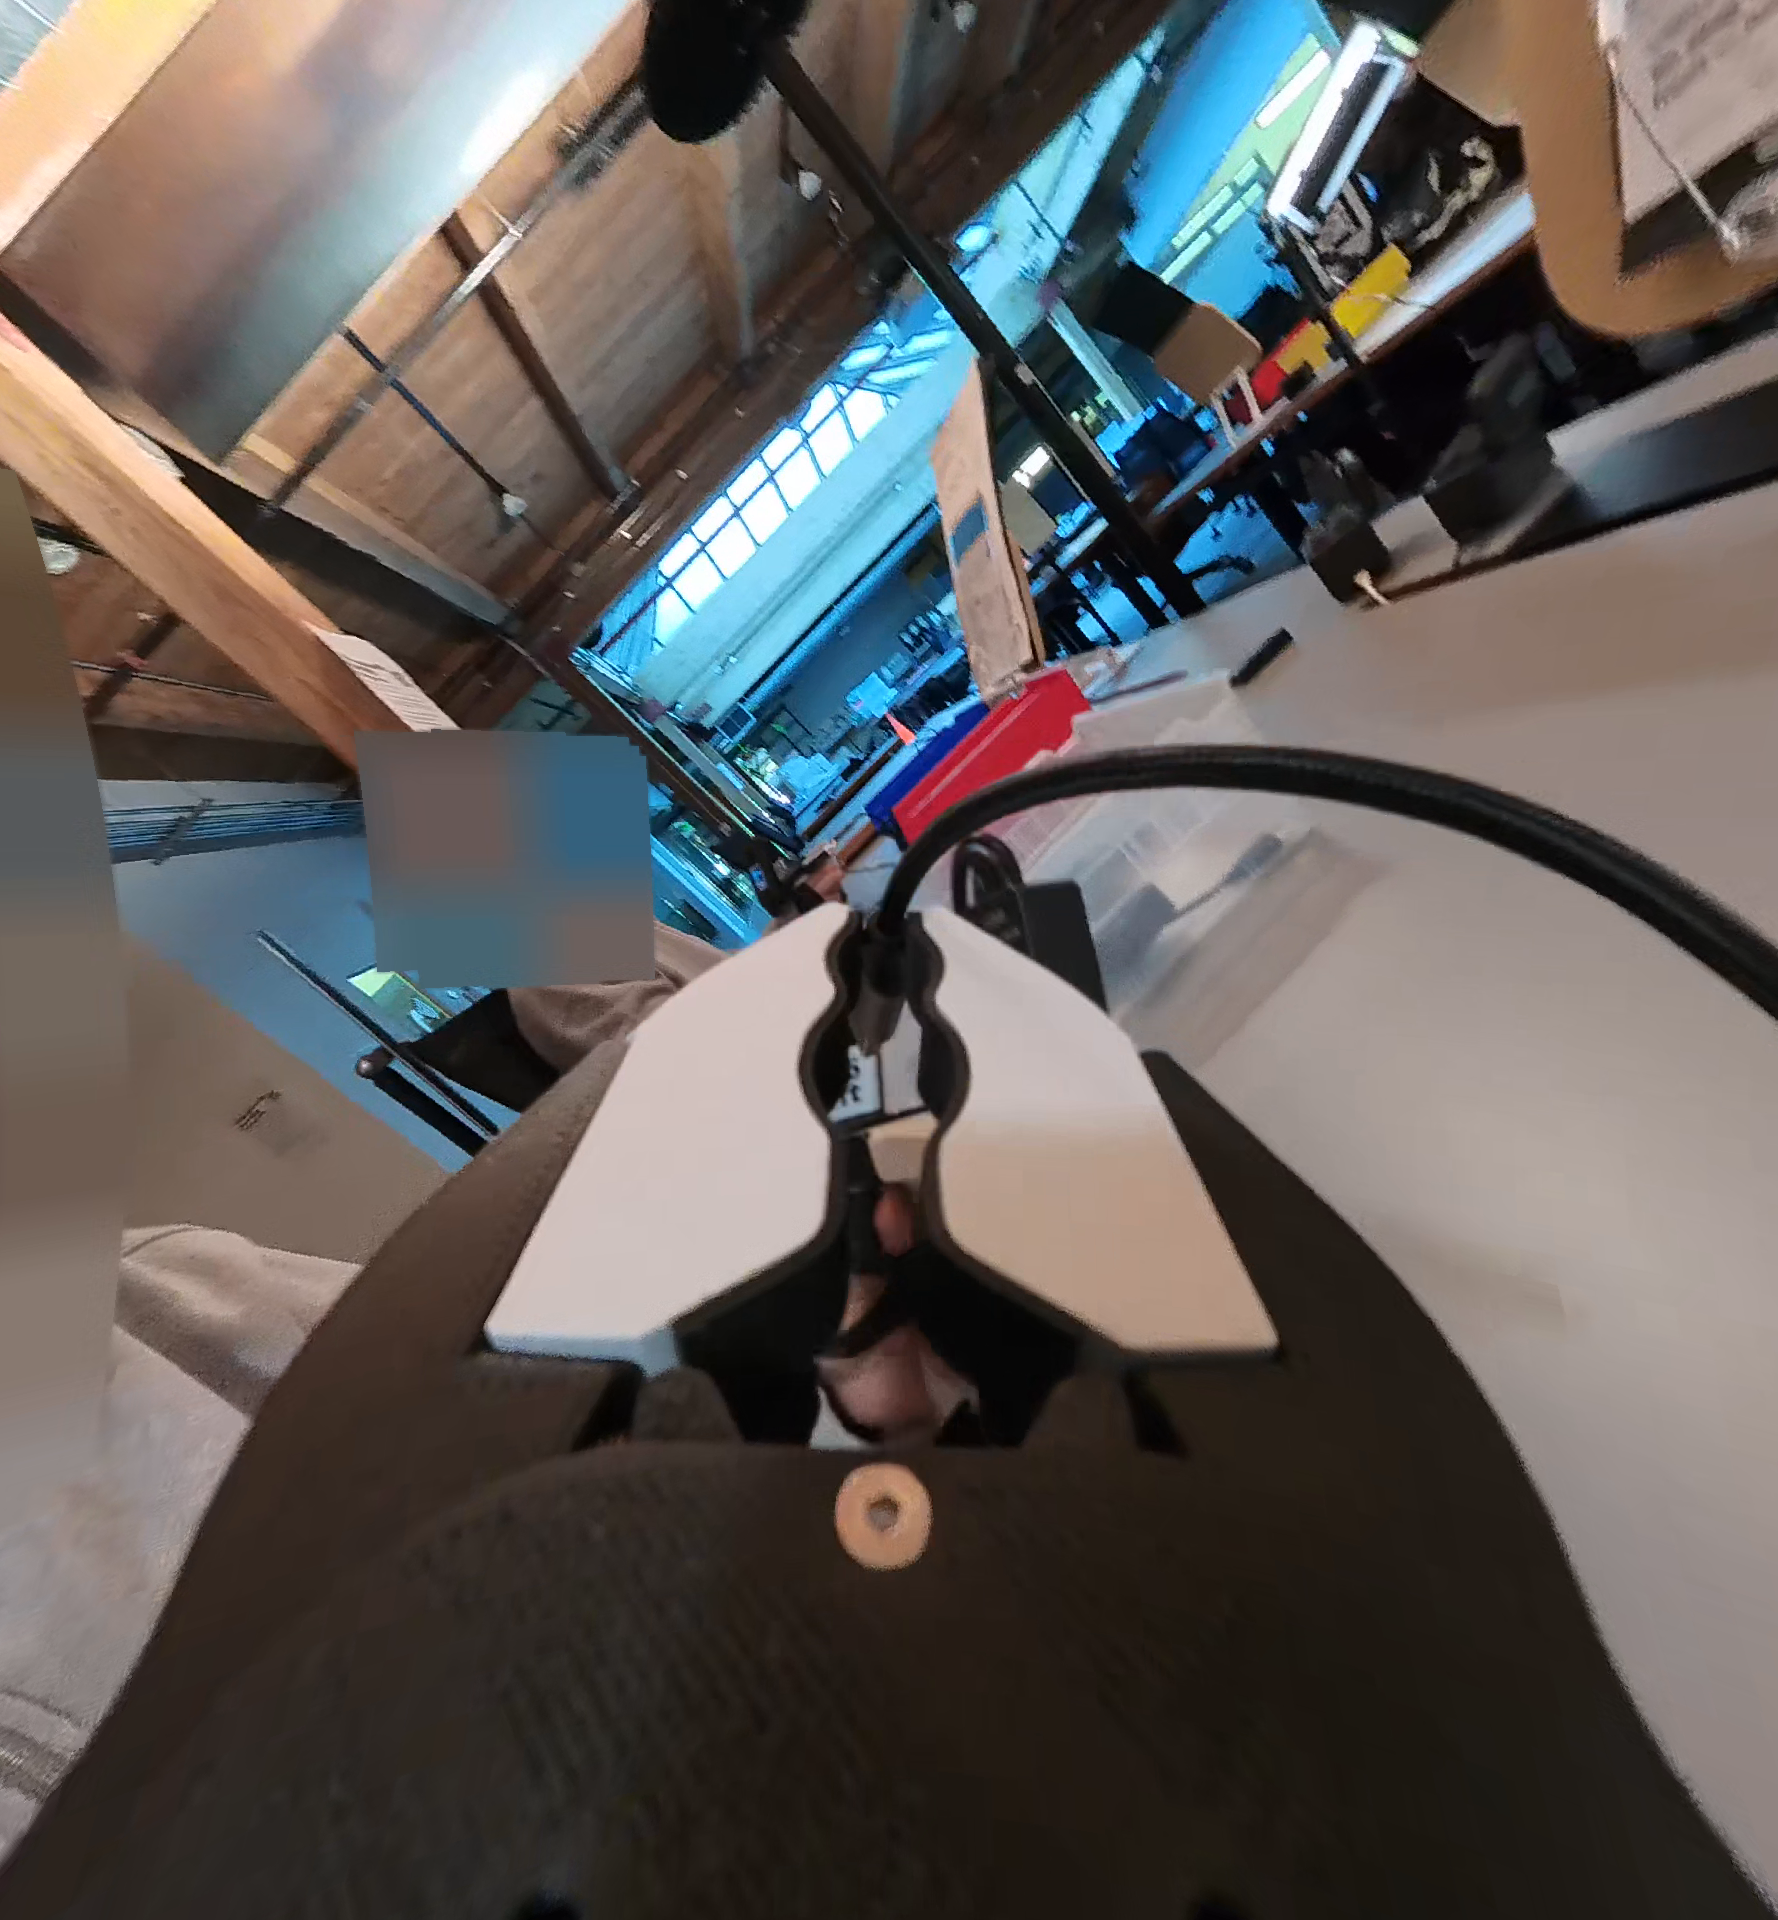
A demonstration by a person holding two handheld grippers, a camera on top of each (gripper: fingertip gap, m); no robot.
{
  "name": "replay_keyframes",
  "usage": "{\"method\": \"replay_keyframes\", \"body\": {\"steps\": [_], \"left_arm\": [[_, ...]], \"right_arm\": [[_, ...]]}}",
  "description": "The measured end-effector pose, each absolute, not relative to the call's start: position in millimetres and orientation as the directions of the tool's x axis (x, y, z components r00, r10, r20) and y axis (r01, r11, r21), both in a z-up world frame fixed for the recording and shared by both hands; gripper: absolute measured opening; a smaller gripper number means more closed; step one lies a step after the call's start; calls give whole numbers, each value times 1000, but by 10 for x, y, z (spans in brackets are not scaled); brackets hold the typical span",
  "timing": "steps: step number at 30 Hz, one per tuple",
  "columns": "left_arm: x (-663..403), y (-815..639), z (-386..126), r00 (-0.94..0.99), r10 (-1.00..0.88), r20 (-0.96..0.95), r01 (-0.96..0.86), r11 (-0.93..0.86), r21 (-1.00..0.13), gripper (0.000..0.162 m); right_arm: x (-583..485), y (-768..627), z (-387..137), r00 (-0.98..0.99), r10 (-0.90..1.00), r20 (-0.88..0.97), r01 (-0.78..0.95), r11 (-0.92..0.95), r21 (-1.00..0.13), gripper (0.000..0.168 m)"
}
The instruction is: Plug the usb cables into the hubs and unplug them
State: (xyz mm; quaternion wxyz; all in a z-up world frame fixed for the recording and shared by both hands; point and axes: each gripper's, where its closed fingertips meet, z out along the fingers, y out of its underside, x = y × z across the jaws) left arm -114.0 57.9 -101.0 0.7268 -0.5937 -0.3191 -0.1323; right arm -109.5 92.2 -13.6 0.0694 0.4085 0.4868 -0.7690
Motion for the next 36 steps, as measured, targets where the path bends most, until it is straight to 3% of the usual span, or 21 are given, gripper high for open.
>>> {"method": "replay_keyframes", "body": {"steps": [5, 16, 36], "left_arm": [[-1101, 613, -1026, 750, 152, 644, 602, 246, -760, 27], [-992, 681, -987, 728, 49, 684, 654, 253, -713, 27], [-1001, 671, -980, 647, -19, 762, 733, 291, -615, 27]], "right_arm": [[-1149, 818, -426, -571, 287, -769, 585, -516, -626, 8], [-1186, 760, -644, -527, 256, -810, 592, -573, -566, 8], [-1186, 773, -701, -538, 422, -730, 481, -557, -677, 9]]}}
